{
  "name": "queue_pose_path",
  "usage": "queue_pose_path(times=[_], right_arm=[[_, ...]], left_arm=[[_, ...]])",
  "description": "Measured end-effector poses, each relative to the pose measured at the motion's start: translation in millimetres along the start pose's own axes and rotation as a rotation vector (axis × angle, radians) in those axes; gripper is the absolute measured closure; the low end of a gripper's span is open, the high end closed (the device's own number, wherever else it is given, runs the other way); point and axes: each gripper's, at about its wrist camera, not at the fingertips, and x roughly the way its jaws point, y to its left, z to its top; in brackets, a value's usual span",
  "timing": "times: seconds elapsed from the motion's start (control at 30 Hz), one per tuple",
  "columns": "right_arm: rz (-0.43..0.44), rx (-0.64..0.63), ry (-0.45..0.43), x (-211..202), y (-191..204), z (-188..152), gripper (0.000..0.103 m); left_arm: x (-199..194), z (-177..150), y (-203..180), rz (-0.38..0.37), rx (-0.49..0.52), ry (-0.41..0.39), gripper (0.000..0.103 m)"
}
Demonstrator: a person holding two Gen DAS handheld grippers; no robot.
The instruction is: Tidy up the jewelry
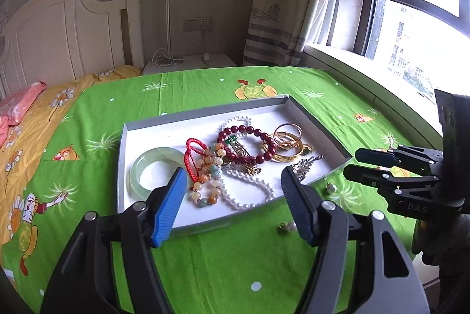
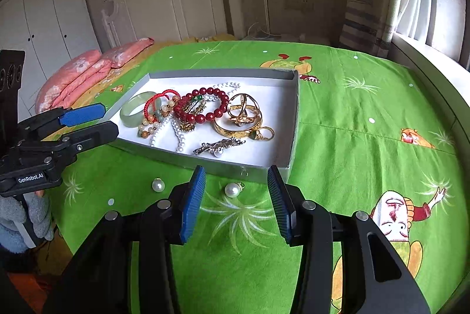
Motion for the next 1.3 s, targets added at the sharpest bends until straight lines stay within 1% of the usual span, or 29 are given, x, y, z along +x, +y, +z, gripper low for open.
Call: queue_pose_path(times=[0.1,0.17,0.23,0.33,0.37,0.4,0.43,0.47,0.53,0.57,0.6,0.63,0.8,0.9,1.0,1.17,1.3], right_arm=[[0.006,-0.023,0.042,6,4,-9,0.06],[0.007,-0.037,0.065,11,7,-11,0.06],[-0.001,-0.049,0.086,17,9,-11,0.061],[-0.011,-0.058,0.11,26,11,-7,0.062],[-0.014,-0.063,0.116,29,12,-6,0.063],[-0.019,-0.07,0.121,31,13,-5,0.066],[-0.023,-0.074,0.127,34,14,-3,0.067],[-0.021,-0.079,0.132,36,15,-3,0.068],[-0.035,-0.089,0.137,40,18,-2,0.078],[-0.049,-0.091,0.137,40,18,-2,0.081],[-0.052,-0.093,0.137,40,19,-2,0.087],[-0.048,-0.094,0.135,39,19,-3,0.087],[-0.035,-0.078,0.103,28,16,-6,0.087],[-0.022,-0.074,0.088,22,16,-7,0.087],[-0.012,-0.074,0.052,11,19,-5,0.087],[0.0,-0.082,-0.048,-12,25,12,0.087],[-0.011,-0.084,-0.074,-10,28,25,0.087]], left_arm=[[3,-22,-21,-0.027,0.072,0.034,0.039],[8,-32,-33,-0.045,0.114,0.069,0.046],[19,-39,-44,-0.062,0.139,0.11,0.059],[36,-44,-50,-0.067,0.149,0.148,0.067],[42,-44,-50,-0.069,0.147,0.157,0.067],[47,-43,-50,-0.07,0.147,0.172,0.07],[51,-42,-51,-0.078,0.148,0.19,0.075],[53,-41,-51,-0.082,0.153,0.197,0.076],[54,-41,-52,-0.083,0.163,0.202,0.076],[54,-41,-53,-0.084,0.168,0.203,0.077],[54,-40,-52,-0.088,0.173,0.203,0.081],[54,-40,-53,-0.09,0.177,0.203,0.084],[51,-44,-55,-0.112,0.192,0.191,0.084],[46,-43,-54,-0.119,0.187,0.169,0.084],[35,-38,-52,-0.122,0.174,0.129,0.084],[12,-19,-48,-0.123,0.15,0.042,0.084],[11,-2,-44,-0.105,0.14,0.011,0.084]])
